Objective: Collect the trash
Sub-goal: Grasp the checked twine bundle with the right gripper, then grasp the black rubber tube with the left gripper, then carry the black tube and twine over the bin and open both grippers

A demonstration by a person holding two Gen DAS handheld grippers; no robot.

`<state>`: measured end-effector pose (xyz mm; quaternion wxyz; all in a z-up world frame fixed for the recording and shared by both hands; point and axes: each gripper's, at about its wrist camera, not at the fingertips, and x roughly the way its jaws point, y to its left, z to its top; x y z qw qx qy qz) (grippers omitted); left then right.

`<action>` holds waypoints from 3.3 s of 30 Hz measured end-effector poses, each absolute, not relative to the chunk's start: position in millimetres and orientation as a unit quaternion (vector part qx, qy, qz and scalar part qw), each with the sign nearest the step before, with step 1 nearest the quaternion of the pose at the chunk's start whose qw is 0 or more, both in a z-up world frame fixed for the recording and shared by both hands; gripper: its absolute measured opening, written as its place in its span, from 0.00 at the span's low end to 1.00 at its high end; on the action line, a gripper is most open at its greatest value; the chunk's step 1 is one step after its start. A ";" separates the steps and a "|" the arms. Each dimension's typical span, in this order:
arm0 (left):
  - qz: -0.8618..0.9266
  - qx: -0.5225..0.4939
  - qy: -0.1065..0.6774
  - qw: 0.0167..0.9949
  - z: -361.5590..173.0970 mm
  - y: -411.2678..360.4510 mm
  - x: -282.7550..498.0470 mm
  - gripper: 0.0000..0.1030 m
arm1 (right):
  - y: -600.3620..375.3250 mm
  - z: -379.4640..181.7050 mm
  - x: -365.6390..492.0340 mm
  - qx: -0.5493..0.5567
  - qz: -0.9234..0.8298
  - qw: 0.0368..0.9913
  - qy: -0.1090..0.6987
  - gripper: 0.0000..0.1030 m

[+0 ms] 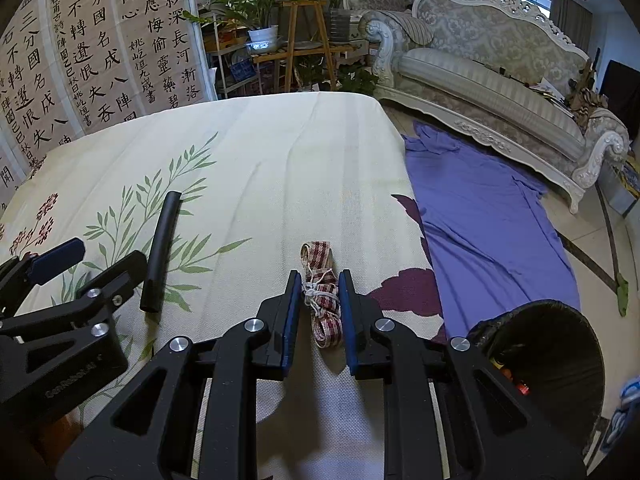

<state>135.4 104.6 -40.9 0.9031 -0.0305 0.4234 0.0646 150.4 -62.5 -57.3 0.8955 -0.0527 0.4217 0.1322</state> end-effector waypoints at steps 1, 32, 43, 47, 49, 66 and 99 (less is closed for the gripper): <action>0.067 -0.025 0.425 0.903 -42.3 103.4 137.1 0.72 | -62.5 -57.3 150.3 -0.053 0.132 0.896 0.422 0.18; 0.038 -0.015 0.429 0.902 -49.5 99.3 128.6 0.13 | -62.8 -57.7 149.0 -0.057 0.130 0.896 0.421 0.18; 0.022 -0.026 0.430 0.902 -46.5 100.2 104.9 0.13 | -62.6 -52.9 131.6 -0.061 0.135 0.896 0.418 0.18; 0.016 -0.028 0.429 0.903 -44.6 100.9 93.6 0.13 | -66.8 -51.0 117.4 -0.065 0.133 0.898 0.415 0.18; 0.014 -0.029 0.428 0.903 -43.7 99.9 87.5 0.13 | -64.1 -50.2 108.6 -0.065 0.131 0.899 0.413 0.18; -0.029 -0.020 0.409 0.912 -34.6 59.5 37.7 0.13 | -104.5 -36.4 42.4 -0.047 0.108 0.913 0.391 0.18; -0.168 0.075 0.374 0.909 -31.0 -117.8 66.8 0.13 | -288.2 -50.2 36.6 0.053 -0.068 0.928 0.362 0.18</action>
